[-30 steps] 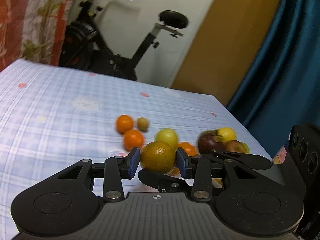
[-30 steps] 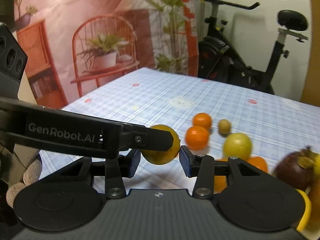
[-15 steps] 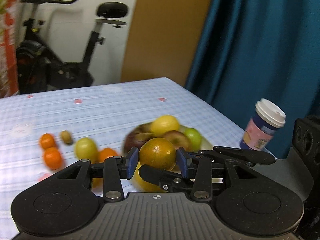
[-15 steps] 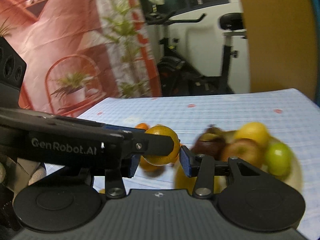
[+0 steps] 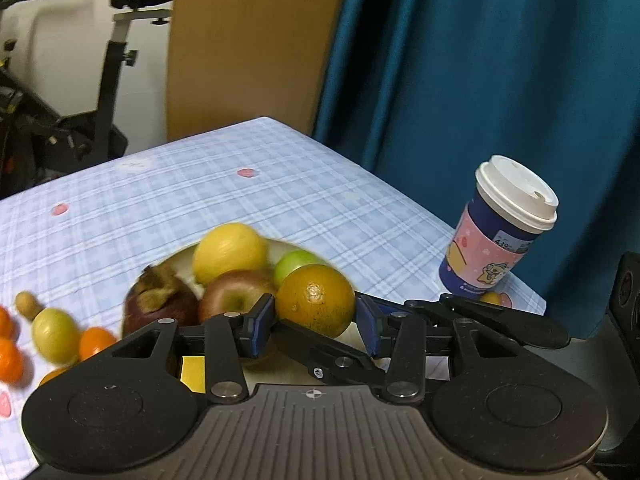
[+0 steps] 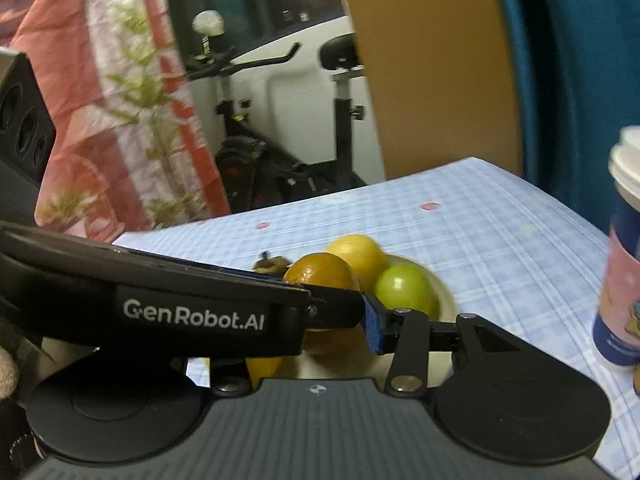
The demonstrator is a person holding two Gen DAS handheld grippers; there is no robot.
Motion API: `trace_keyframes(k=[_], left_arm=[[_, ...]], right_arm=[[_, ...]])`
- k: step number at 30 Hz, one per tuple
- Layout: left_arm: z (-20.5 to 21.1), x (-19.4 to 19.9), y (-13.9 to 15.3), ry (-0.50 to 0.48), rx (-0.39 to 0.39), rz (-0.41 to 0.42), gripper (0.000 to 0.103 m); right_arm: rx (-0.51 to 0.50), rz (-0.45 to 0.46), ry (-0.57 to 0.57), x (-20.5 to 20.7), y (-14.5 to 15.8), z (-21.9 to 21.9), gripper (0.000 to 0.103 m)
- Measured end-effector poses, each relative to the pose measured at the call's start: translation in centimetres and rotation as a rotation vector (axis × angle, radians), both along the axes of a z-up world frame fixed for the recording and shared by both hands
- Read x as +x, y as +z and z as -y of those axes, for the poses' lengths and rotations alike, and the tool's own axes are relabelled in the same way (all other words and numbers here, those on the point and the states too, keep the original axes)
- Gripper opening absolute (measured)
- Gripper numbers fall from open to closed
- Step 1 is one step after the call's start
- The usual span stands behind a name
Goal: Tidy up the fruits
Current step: 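Carry the orange in the left tool over the plate, then lower the orange onto the plate and open the left tool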
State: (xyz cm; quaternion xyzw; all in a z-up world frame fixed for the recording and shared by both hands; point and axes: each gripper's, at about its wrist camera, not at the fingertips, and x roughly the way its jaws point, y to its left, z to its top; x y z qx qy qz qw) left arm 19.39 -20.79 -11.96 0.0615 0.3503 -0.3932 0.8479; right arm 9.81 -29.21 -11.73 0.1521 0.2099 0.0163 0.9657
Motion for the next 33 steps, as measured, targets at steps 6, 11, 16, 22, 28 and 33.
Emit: trace_keyframes(k=[6,11,16,22,28,33], left_arm=[[2.1,0.6,-1.0,-0.029,0.024,-0.031,0.047],[3.0,0.7,-1.8,-0.030,0.061,-0.042,0.047],[3.4,1.0,-2.5,-0.024,0.089,-0.040,0.047],[3.7,0.9,-2.6,-0.026,0.087,-0.030,0.048],[3.1,0.7,-2.7,-0.011,0.061,-0.041,0.049],[2.5,0.3,-2.4,-0.007,0.039,-0.031,0.049]], right_arm=[[0.021,-0.020,-0.061,-0.3,-0.7,1.8,0.046],[0.034,-0.052,-0.088,-0.1,-1.4,2.5,0.046],[0.036,-0.079,-0.096,0.3,-2.2,2.5,0.046],[0.016,-0.071,-0.096,0.5,-2.5,2.4,0.046],[-0.005,-0.073,-0.104,0.5,-2.6,2.2,0.047],[-0.028,-0.073,-0.101,0.5,-2.6,1.8,0.047]])
